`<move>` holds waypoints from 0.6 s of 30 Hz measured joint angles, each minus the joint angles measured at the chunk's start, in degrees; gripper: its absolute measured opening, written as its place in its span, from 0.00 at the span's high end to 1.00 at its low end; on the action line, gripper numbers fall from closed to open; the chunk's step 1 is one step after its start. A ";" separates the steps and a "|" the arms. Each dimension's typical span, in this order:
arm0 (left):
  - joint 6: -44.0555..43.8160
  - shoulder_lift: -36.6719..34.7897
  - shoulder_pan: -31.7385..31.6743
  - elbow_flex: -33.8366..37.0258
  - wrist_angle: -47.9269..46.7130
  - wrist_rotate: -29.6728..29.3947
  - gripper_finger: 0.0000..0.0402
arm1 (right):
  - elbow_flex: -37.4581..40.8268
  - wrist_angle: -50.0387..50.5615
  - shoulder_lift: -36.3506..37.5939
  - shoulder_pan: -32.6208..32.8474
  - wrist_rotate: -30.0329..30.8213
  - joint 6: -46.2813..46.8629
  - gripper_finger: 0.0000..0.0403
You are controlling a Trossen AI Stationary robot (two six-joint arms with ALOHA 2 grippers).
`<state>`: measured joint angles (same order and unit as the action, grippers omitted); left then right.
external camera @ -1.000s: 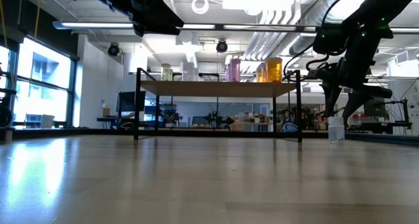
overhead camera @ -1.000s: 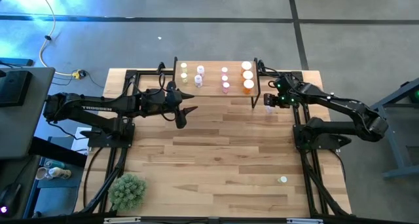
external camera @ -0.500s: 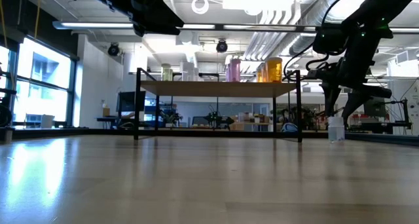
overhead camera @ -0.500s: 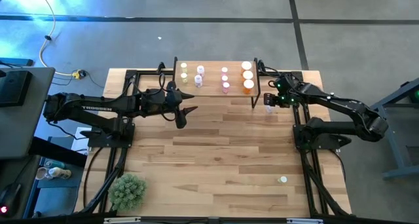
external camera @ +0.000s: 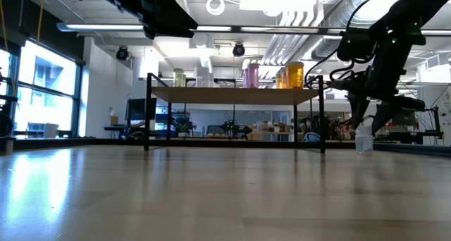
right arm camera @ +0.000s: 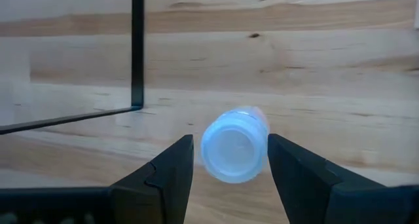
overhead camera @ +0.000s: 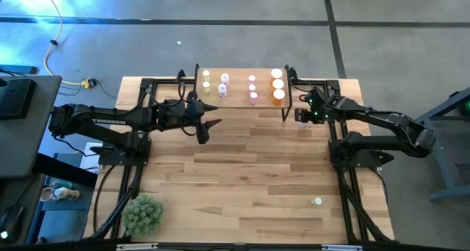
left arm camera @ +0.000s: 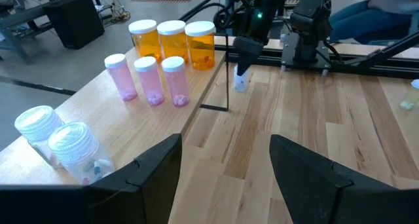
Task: Pick and place medicine bottles onto shelf by color
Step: Put the white pill bottle aligned with the other white pill bottles on the shelf
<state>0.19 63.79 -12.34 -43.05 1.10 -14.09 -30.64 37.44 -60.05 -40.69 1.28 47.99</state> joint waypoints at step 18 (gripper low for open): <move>-0.01 0.01 -0.01 0.00 0.00 0.00 0.45 | -2.72 5.91 0.52 -0.02 1.13 -3.53 0.69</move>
<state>0.18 63.80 -12.35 -43.05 1.10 -14.09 -33.36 43.36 -59.53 -40.71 2.41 44.46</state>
